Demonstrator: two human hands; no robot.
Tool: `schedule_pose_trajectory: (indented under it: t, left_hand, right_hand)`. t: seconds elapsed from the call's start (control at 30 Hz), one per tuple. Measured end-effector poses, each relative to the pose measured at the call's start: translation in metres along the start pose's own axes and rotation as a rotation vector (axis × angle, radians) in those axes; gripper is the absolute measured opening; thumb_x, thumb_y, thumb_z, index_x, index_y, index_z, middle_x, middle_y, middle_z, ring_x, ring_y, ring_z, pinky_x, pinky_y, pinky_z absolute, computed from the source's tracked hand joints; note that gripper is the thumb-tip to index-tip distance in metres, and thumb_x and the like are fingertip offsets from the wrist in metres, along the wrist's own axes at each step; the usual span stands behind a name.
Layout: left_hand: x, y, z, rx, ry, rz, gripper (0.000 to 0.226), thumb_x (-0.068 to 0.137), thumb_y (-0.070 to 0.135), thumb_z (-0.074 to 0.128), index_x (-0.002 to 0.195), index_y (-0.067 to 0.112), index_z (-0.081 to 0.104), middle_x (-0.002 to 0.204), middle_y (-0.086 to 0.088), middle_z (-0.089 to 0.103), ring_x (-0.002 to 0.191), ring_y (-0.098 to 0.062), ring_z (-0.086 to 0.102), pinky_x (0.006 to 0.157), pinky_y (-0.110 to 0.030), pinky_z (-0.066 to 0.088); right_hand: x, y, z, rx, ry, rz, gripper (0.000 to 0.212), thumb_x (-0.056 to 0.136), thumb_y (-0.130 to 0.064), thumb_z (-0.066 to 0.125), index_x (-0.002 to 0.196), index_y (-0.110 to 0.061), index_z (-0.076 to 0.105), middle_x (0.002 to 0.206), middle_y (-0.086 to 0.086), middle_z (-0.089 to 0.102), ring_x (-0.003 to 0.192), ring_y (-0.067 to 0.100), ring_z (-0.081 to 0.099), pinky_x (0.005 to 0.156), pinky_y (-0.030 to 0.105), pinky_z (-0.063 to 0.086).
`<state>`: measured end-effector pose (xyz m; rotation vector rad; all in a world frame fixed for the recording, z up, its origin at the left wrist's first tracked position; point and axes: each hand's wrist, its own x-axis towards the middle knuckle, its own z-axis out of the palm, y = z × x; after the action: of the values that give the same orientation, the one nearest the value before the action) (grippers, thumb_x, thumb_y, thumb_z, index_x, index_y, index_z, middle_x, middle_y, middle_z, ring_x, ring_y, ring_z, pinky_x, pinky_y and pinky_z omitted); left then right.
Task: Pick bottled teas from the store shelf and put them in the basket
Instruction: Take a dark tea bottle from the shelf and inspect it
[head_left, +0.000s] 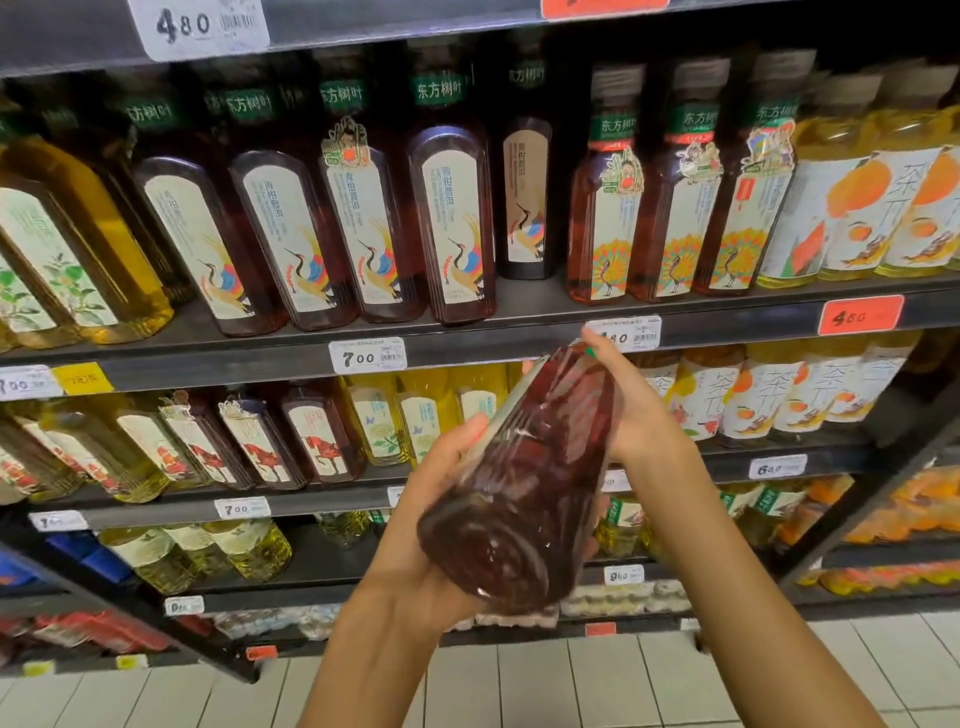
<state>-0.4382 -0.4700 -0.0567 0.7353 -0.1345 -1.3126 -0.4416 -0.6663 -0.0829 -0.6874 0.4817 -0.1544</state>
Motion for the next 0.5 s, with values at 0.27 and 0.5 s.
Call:
schedule_pose_trajectory:
  t: [0.27,0.5]
  left_hand:
    - [-0.011,-0.004,0.008,-0.397,-0.210,0.000,0.078,0.062,0.010,0.086,0.131,-0.003,0.052,0.131,-0.029,0.053,0.106,-0.048,0.060,0.088,-0.055,0.051]
    - [-0.017,-0.014,-0.011,0.087,0.082,0.091,0.049,0.067,0.048,0.070,0.102,0.014,0.076,0.115,-0.019,0.068,0.100,-0.034,0.068,0.086,-0.049,0.055]
  right_hand:
    - [-0.011,0.033,-0.007,-0.030,0.052,-0.090,0.042,0.103,-0.013,0.030,0.068,-0.016,0.053,0.044,0.001,0.057,0.039,0.001,0.057,0.041,0.012,0.045]
    - [-0.011,0.009,0.015,0.050,-0.048,-0.120,0.058,0.097,-0.040,0.046,0.051,-0.011,0.066,0.052,0.005,0.064,0.048,0.017,0.065,0.049,0.023,0.054]
